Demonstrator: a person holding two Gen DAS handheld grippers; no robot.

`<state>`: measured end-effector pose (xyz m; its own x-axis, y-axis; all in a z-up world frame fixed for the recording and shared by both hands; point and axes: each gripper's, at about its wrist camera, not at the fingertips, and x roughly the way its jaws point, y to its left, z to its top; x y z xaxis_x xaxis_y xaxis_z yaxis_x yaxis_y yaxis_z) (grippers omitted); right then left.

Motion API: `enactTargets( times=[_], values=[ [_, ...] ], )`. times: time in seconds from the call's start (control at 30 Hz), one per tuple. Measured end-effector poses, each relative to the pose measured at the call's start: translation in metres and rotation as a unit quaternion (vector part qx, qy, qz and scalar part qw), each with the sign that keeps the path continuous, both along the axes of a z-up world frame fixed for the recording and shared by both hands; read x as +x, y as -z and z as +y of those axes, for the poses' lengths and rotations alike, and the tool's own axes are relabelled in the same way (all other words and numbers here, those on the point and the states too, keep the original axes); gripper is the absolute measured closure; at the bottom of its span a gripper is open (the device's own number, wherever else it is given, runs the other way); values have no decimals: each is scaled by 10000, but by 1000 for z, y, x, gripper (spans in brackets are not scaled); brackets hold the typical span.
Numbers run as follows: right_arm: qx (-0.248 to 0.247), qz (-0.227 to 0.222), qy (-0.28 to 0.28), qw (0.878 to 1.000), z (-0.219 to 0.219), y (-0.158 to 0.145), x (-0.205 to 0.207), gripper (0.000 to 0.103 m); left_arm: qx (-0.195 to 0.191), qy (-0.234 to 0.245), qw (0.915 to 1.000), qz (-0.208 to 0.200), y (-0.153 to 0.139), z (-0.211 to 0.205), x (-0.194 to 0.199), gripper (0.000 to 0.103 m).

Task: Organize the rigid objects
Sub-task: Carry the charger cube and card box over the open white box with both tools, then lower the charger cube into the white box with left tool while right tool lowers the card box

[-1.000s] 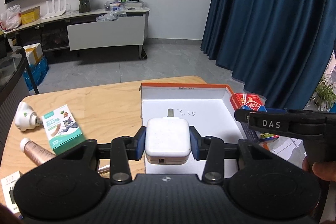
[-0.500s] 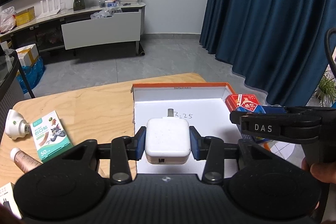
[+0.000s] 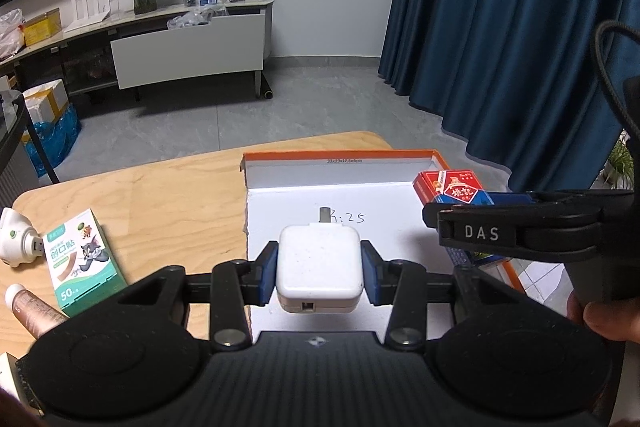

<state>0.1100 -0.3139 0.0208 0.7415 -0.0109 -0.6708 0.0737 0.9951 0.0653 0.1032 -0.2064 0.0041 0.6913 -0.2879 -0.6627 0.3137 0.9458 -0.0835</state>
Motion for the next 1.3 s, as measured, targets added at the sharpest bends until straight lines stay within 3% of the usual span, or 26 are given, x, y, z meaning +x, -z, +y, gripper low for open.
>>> enactTargets(
  times=[1.3],
  values=[
    [5, 97, 34, 9999, 0, 9, 20, 32, -61, 13, 9999, 157, 15, -12, 22, 60]
  ],
)
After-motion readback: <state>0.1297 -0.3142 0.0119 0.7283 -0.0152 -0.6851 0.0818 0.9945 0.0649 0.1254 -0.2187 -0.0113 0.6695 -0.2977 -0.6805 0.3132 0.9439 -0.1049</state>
